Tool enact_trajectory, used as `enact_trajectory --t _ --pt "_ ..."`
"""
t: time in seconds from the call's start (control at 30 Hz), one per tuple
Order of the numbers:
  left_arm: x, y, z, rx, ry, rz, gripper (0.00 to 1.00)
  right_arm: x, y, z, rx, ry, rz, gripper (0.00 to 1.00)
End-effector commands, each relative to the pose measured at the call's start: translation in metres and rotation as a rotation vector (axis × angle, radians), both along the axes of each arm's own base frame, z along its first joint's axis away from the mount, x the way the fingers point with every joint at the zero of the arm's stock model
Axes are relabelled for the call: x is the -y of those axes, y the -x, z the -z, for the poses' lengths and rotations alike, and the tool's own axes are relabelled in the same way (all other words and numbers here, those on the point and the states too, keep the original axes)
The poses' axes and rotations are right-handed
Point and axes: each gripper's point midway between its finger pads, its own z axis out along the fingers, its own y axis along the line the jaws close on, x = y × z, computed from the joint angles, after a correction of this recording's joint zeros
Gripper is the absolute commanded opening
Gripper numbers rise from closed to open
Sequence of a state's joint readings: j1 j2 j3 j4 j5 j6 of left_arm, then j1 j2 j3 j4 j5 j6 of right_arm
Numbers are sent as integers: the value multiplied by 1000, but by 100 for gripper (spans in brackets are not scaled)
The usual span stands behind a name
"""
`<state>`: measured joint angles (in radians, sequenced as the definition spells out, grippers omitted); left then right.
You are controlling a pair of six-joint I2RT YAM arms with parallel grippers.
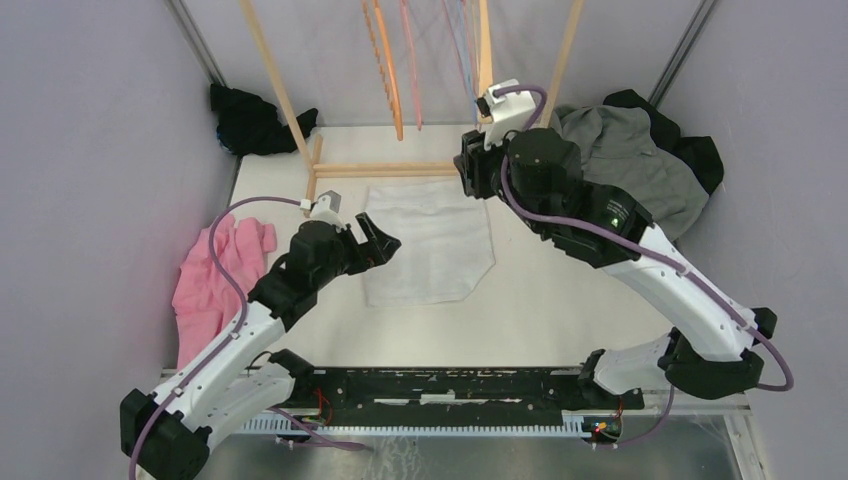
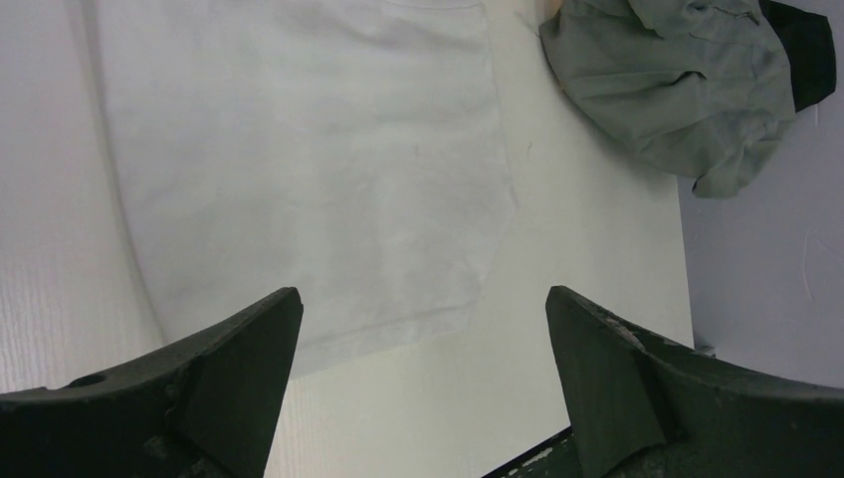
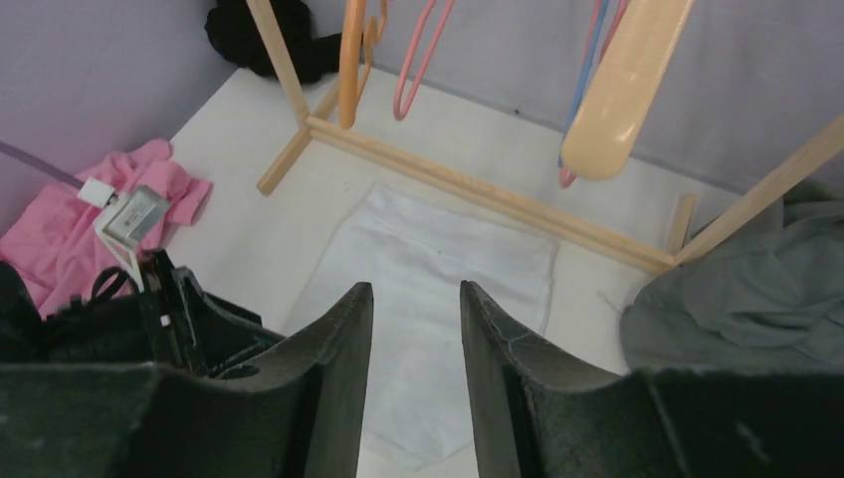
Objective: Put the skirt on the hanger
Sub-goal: Pick up the hanger from the clothesline.
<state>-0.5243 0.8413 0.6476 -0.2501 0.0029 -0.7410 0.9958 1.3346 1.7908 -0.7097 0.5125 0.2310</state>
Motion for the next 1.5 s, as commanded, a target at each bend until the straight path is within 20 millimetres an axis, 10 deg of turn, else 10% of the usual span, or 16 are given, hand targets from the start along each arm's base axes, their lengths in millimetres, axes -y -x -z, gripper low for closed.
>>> enact_trajectory --t 0.0,0.3,0.77,1.13,1.47 --pt "0 -7 -13 41 0 -12 99 -2 -30 -34 85 -51 26 43" --pt "5 -10 -2 17 -9 0 99 53 -109 -76 63 -206 111 45" --pt "12 -14 2 10 6 16 99 16 -112 -91 96 -278 -91 41" --pt "10 -11 4 4 5 17 99 44 -134 -88 150 -191 73 46" --pt "14 -14 8 -9 8 22 99 24 -148 -65 91 -157 12 43"
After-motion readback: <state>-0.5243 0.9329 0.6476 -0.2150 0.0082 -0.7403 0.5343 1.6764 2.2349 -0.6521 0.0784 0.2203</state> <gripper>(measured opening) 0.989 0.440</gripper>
